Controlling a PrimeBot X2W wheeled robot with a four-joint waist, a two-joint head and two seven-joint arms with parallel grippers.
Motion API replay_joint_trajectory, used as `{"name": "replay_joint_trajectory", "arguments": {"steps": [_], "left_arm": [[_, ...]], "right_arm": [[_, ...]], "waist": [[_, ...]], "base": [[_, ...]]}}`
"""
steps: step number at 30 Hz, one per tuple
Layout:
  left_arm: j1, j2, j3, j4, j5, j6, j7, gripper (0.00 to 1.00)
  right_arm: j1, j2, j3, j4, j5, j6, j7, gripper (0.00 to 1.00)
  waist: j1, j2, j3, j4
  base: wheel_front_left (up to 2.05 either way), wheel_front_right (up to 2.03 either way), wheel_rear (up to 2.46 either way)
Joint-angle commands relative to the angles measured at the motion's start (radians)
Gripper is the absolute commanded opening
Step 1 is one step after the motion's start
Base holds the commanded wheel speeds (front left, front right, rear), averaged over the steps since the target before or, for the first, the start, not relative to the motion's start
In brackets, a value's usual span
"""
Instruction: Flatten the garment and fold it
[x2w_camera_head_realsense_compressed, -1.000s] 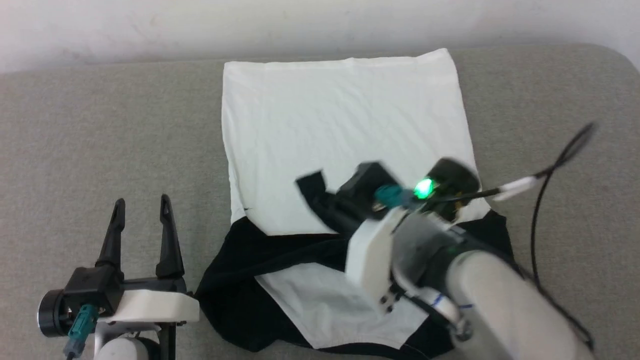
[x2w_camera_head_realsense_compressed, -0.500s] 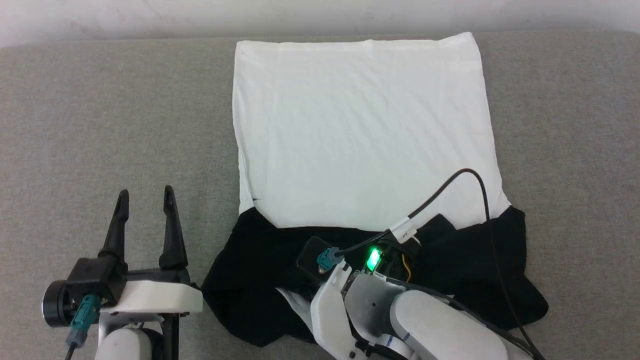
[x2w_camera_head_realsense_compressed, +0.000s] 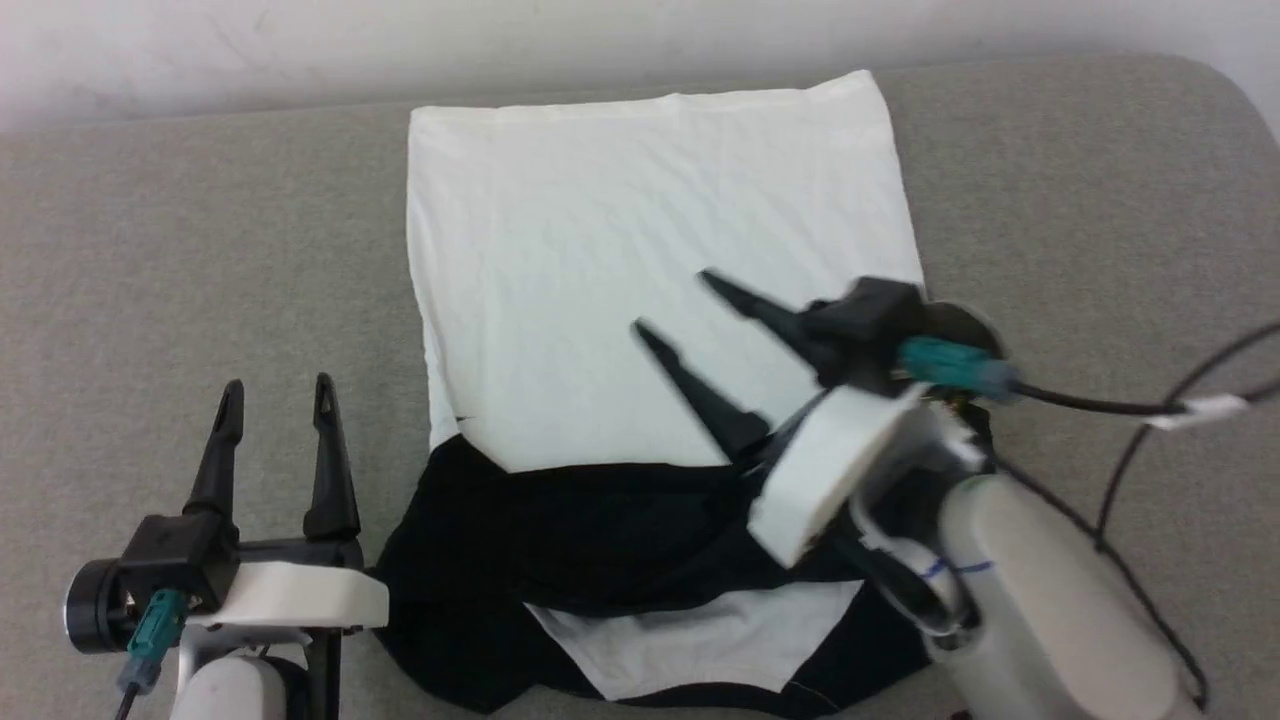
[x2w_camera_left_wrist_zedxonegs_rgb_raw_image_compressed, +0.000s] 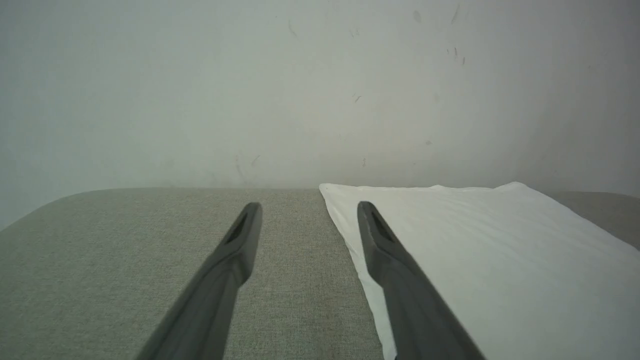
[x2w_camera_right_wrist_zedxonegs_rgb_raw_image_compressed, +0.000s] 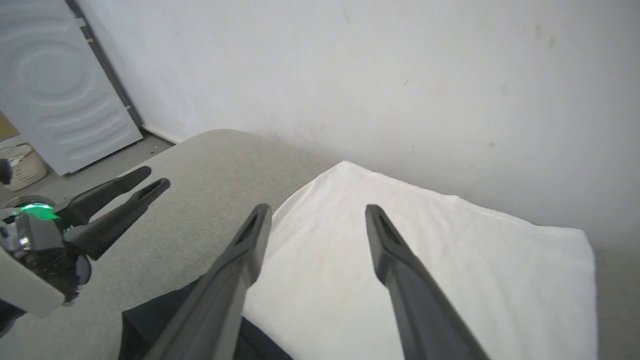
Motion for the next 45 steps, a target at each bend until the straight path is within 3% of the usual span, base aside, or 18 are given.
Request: {"name": "replay_joint_trajectory", "arguments": {"steps": [1, 7, 12, 17, 26, 31, 37, 45], "left_arm": [[-0.019, 0.011, 0.001, 0.001, 0.011, -0.009, -0.005, 1.0], [-0.146, 0.063, -0.02, 0.023, 0.014, -0.044, 0.056, 1.0], [-0.334, 0.134, -0.038, 0.035, 0.0, -0.077, 0.245, 1.0], [-0.554, 0.218, -0.069, 0.065, -0.036, -0.104, 0.481, 1.0], [-0.866, 0.37, -0.106, 0.183, -0.101, -0.116, 0.93, 1.0], [-0.96, 0.425, -0.079, 0.208, -0.084, -0.056, 1.142, 1.0], [-1.009, 0.452, -0.057, 0.171, -0.061, 0.031, 1.353, 1.0], [-1.0, 0.518, -0.051, 0.096, -0.007, 0.073, 1.484, 1.0]], "right_arm": [[0.031, 0.004, -0.045, -0.024, -0.025, -0.001, -0.023, 1.0], [0.132, 0.02, -0.274, -0.123, -0.127, -0.001, -0.09, 1.0], [0.18, 0.031, -0.392, -0.169, -0.168, -0.001, -0.102, 1.0], [0.18, 0.035, -0.435, -0.196, -0.166, -0.001, -0.118, 1.0], [0.144, 0.036, -0.404, -0.186, -0.088, -0.001, -0.173, 1.0], [0.128, 0.037, -0.378, -0.163, -0.053, -0.001, -0.208, 1.0], [0.115, 0.037, -0.363, -0.138, -0.022, -0.001, -0.245, 1.0], [0.106, 0.037, -0.339, -0.11, 0.001, -0.001, -0.269, 1.0]], "waist": [[-0.0001, 0.0, 0.003, -0.027], [-0.0001, 0.0, 0.055, -0.076], [-0.0001, 0.0, 0.139, -0.126], [-0.0001, 0.0, 0.239, -0.185], [-0.0001, 0.0, 0.388, -0.284], [-0.0001, 0.0, 0.445, -0.329], [-0.0001, 0.0, 0.491, -0.362], [-0.0001, 0.0, 0.509, -0.375]], "base": [[0.0, 0.0, 0.0], [0.0, 0.0, 0.0], [0.0, 0.0, 0.0], [0.0, 0.0, 0.0], [0.0, 0.0, 0.0], [0.0, 0.0, 0.0], [0.0, 0.0, 0.0], [0.0, 0.0, 0.0]]}}
